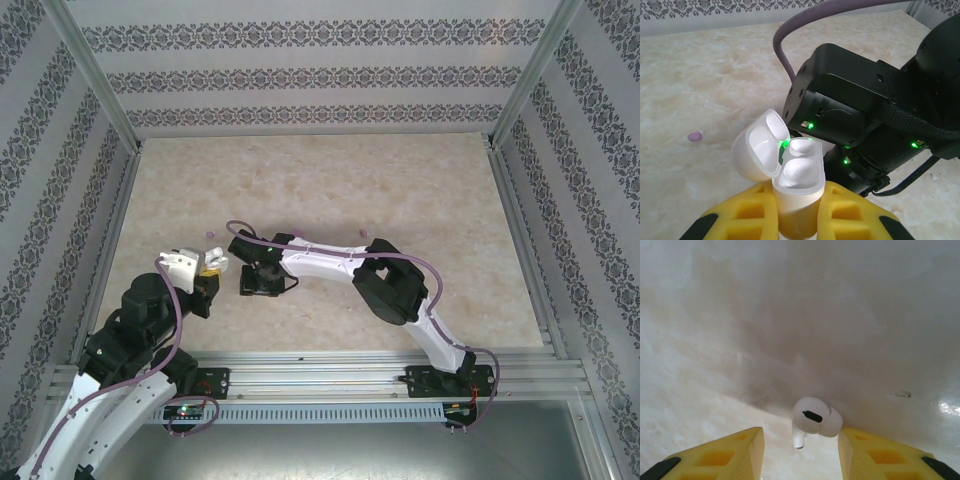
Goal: Insert the wireless bluetooth earbuds into the charging case
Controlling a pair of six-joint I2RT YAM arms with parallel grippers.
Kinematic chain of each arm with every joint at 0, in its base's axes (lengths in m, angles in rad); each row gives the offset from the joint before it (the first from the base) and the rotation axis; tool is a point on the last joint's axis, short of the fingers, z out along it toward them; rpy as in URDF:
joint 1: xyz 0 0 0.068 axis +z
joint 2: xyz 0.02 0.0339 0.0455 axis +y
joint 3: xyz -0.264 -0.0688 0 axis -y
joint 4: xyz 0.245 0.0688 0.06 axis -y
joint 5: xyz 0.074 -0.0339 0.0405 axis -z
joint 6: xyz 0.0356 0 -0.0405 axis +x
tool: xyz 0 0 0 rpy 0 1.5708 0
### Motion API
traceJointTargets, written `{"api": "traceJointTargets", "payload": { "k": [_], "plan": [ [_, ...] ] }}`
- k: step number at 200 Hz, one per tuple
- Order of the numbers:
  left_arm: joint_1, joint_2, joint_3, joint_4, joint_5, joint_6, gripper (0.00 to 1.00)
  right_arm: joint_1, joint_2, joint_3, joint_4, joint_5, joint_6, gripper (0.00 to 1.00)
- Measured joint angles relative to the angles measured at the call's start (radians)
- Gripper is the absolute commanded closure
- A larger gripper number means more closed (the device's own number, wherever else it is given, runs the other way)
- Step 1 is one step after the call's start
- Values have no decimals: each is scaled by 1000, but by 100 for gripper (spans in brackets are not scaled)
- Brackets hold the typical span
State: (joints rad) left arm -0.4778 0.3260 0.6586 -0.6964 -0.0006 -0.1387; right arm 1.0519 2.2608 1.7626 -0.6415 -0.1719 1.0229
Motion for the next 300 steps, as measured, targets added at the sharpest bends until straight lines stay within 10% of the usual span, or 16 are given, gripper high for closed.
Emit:
{"api": "traceJointTargets", "payload": {
  "k": [168,300],
  "plan": [
    [0,50,-27,40,92,-1,100,-90,-68,-103,-80,15,-111,73],
    [0,227,-55,239,233,-76,100,-180,-307,-460,-68,22,-239,56]
  ]
}}
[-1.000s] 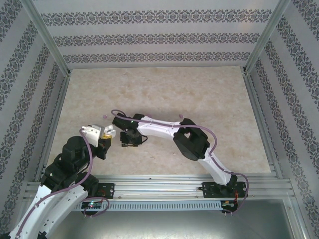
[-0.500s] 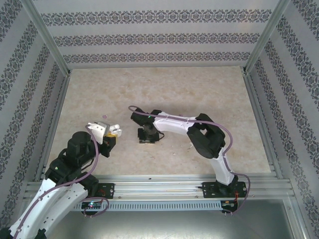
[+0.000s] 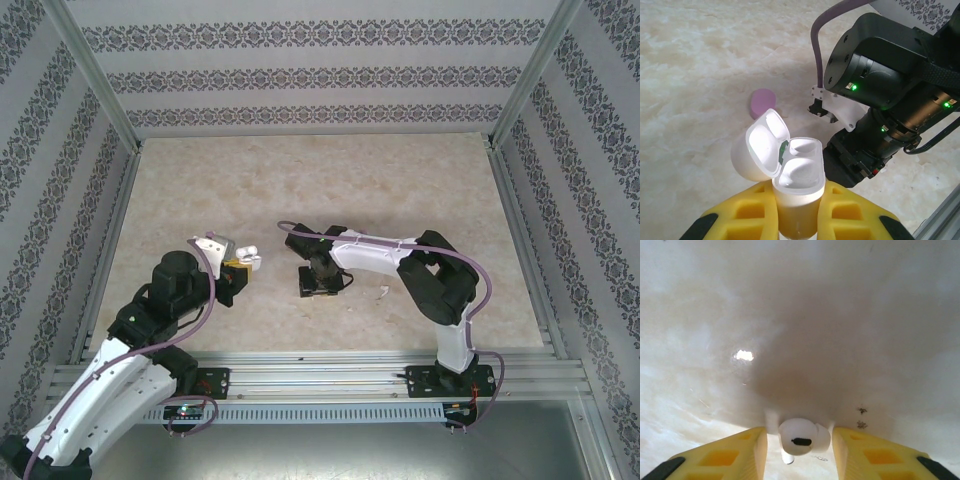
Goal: Insert the wireless bluetooth earbuds into the charging case
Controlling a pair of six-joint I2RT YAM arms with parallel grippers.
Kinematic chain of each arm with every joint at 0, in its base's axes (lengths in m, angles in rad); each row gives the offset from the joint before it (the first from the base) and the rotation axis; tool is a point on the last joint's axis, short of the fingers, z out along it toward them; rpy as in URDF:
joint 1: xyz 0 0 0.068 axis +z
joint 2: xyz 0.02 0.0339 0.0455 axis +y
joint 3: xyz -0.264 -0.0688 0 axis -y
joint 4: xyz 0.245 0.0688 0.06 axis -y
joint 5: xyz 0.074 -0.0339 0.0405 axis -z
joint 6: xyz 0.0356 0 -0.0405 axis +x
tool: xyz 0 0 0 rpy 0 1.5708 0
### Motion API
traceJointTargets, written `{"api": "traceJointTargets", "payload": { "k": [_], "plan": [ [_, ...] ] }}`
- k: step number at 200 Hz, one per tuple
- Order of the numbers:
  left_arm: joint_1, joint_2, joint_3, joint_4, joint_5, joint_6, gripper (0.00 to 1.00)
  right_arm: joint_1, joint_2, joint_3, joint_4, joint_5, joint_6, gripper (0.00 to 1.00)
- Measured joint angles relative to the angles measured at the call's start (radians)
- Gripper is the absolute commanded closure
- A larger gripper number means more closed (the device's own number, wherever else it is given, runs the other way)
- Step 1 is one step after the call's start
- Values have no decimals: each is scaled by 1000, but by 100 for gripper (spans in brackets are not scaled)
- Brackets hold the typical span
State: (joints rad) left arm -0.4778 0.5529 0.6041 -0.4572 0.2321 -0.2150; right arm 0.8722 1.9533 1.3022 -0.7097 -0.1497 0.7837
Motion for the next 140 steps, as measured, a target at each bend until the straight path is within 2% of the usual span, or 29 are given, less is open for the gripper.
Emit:
{"api": "traceJointTargets", "payload": {
  "k": [71,140],
  "plan": [
    [0,0,0,6,1,-9,100,-21,-8,2,-43,4,2,55],
    [0,-1,-6,24,1,-14,100,-31,-10,2,-2,-16,59,56]
  ]
}}
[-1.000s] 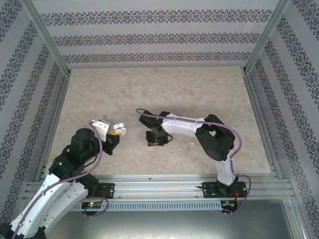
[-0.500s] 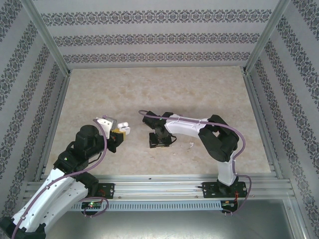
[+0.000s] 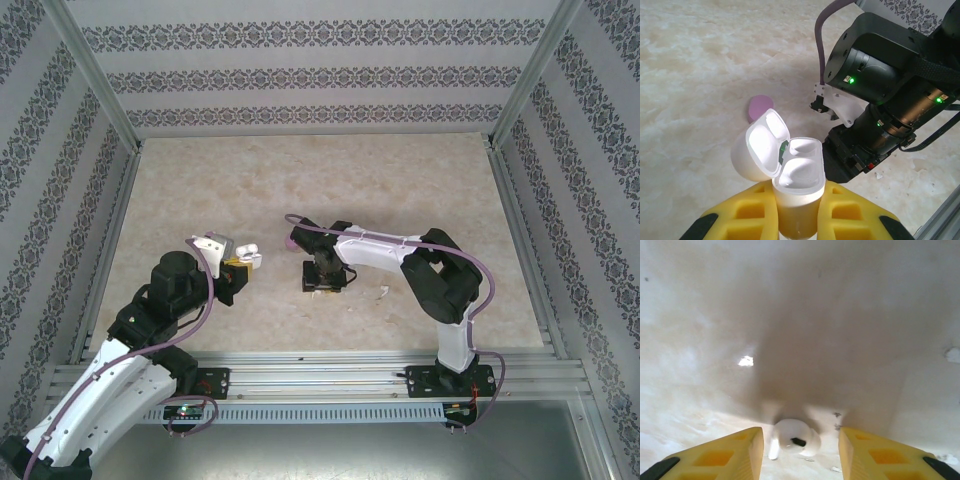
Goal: Insert the wireless bluetooth earbuds into the charging case
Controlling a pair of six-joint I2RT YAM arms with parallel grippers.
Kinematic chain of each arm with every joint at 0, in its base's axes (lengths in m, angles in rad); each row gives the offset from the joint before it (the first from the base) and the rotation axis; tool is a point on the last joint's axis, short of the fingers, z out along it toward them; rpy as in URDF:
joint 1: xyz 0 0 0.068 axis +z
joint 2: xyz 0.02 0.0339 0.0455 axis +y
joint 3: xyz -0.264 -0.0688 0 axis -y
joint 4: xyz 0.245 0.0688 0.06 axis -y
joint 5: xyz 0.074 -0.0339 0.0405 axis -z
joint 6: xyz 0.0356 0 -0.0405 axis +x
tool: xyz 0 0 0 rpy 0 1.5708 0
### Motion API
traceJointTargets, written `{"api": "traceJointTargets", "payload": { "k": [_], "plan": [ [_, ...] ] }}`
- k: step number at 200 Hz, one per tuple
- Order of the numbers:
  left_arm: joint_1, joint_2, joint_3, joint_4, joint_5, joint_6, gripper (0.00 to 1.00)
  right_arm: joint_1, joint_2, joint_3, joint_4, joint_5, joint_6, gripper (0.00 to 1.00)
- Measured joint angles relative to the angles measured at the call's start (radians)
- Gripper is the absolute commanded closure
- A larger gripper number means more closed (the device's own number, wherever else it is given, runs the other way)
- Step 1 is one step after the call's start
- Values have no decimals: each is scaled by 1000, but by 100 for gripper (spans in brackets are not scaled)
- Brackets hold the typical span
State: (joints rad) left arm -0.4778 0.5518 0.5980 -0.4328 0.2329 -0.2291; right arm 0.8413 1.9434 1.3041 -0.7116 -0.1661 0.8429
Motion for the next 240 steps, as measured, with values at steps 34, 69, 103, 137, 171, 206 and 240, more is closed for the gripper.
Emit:
{"api": "traceJointTargets", "payload": {
  "k": [34,69,103,137,171,206,240],
  "plan": [
    [0,-4,-8,0,0,0,100,0,0,0,31,-15,19,56],
    [0,-6,-14,0,3,0,100,0,7,20,35,-18,22,55],
    [0,-8,-16,0,3,0,100,0,10,36,35,-18,22,54],
    [0,-8,-19,0,3,0,100,0,8,42,27,-3,26,54],
    [0,-3,-20,2,3,0,100,0,-32,6,33,20,77,52],
    [0,10,-20,8,11,0,100,1,-53,-32,50,28,136,52],
    [0,12,-20,8,22,4,100,13,-52,-35,74,27,169,52]
  ]
}}
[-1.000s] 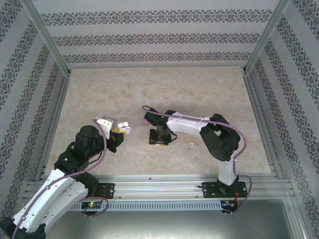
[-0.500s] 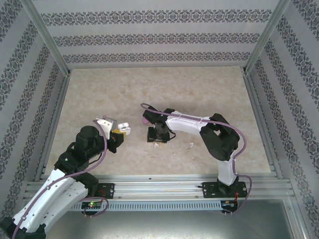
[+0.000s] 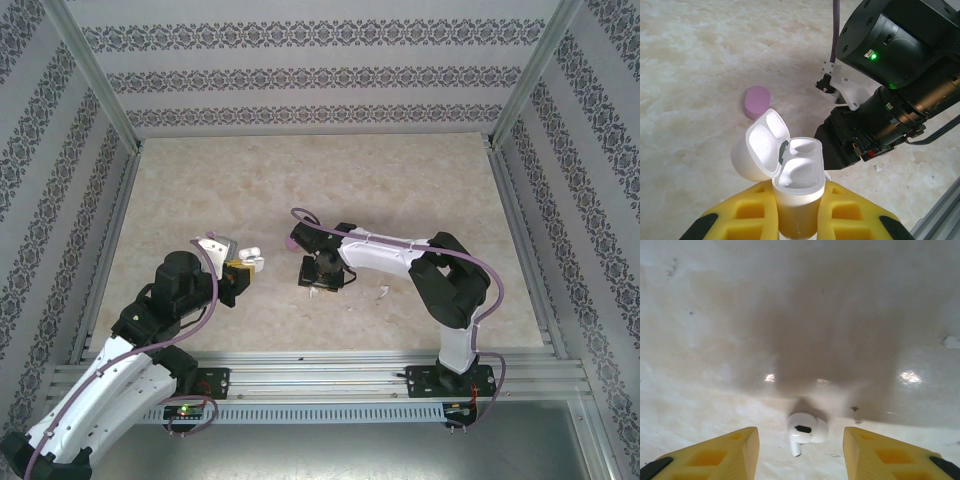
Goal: Insert the wireless bluetooth earbuds into the charging case
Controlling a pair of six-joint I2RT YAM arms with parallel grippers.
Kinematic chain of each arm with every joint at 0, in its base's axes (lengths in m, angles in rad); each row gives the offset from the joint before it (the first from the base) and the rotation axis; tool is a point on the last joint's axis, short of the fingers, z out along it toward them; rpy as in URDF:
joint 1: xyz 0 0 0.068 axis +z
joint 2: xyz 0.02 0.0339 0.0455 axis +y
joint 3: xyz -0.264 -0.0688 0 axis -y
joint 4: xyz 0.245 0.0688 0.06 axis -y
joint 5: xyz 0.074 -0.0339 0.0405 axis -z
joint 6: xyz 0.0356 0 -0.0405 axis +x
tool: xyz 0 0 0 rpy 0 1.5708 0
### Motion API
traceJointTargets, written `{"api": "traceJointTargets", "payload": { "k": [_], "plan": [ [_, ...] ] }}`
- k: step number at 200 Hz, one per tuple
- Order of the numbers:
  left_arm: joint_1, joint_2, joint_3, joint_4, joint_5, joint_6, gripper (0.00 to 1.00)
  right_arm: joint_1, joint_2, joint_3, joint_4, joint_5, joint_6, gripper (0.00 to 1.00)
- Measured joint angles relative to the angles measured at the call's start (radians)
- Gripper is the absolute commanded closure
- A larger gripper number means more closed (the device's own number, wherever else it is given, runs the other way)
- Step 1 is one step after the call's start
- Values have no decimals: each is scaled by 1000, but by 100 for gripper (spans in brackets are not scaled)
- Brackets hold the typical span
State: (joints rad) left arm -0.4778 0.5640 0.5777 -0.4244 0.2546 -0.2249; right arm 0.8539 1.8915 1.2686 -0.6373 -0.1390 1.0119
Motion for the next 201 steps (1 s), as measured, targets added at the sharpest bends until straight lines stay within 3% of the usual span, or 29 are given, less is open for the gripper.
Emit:
{"api": "traceJointTargets", "payload": {
  "k": [108,201],
  "plan": [
    [0,-23,0,-1,5,15,100,8,48,13,13,-7,16,54],
    [0,-58,-8,-2,19,18,100,12,87,67,-64,13,22,67]
  ]
}}
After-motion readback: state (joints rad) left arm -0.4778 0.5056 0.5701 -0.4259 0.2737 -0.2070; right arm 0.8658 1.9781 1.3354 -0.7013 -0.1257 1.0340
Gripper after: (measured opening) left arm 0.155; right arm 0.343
